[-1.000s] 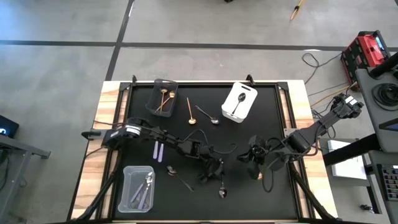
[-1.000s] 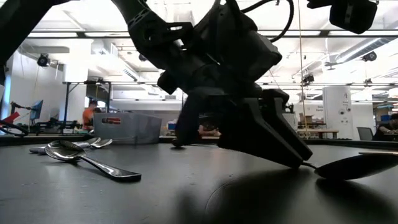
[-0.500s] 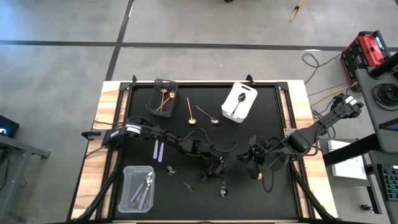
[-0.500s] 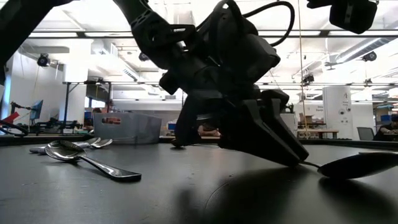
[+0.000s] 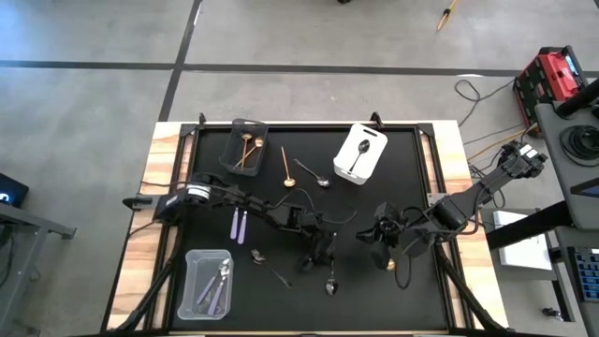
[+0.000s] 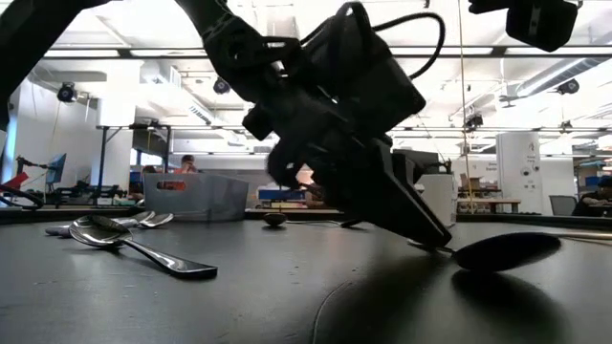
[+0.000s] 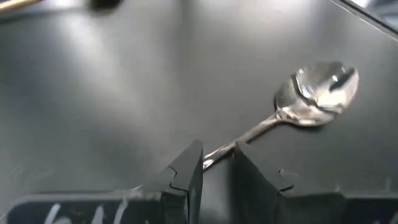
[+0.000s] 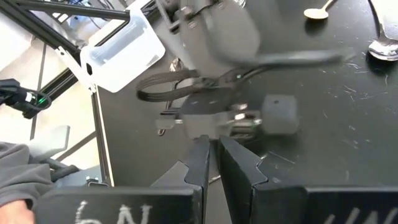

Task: Sort silverware by color (type)
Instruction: Put the black spoon into the white bin

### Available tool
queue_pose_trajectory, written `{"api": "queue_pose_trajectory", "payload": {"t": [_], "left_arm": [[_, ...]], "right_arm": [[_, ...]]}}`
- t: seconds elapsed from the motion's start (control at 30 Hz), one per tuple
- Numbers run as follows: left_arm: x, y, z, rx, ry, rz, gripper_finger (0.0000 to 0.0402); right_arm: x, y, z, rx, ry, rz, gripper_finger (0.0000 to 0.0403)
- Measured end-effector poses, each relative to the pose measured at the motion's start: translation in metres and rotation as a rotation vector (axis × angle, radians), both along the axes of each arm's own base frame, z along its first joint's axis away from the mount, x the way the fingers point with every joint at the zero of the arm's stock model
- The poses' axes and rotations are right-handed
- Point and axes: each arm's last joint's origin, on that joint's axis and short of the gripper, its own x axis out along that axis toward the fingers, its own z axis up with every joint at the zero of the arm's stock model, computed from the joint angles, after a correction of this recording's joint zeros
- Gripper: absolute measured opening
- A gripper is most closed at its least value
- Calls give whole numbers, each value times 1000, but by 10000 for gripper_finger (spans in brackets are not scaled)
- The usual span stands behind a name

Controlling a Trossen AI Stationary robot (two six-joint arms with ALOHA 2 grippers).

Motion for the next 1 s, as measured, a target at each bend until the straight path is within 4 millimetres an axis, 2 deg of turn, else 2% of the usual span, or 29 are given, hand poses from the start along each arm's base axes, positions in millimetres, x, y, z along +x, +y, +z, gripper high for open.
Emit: {"api": "queue_pose_trajectory", "payload": {"t": [0.13, 0.3, 0.37, 0.47, 0.6, 0.73, 1.0], "left_arm": [[3, 13, 1, -28, 2, 63, 77], [2, 16, 8, -27, -22, 34, 77], [2, 15, 16, -22, -57, -19, 77], [-2, 12, 29, -20, -136, -186, 77], [-2, 8, 31, 28, -201, -282, 80], [0, 6, 32, 75, -247, -298, 104], [1, 7, 27, 100, -259, -317, 178]], "right_arm": [[0, 0, 0, 0, 0, 0, 27], [0, 0, 0, 0, -1, -1, 27], [0, 0, 0, 0, -2, -1, 27], [0, 0, 0, 0, -5, 1, 27], [1, 1, 1, -3, -14, 8, 27], [1, 1, 1, -1, -17, 8, 27], [1, 1, 2, 1, -19, 8, 27]]}}
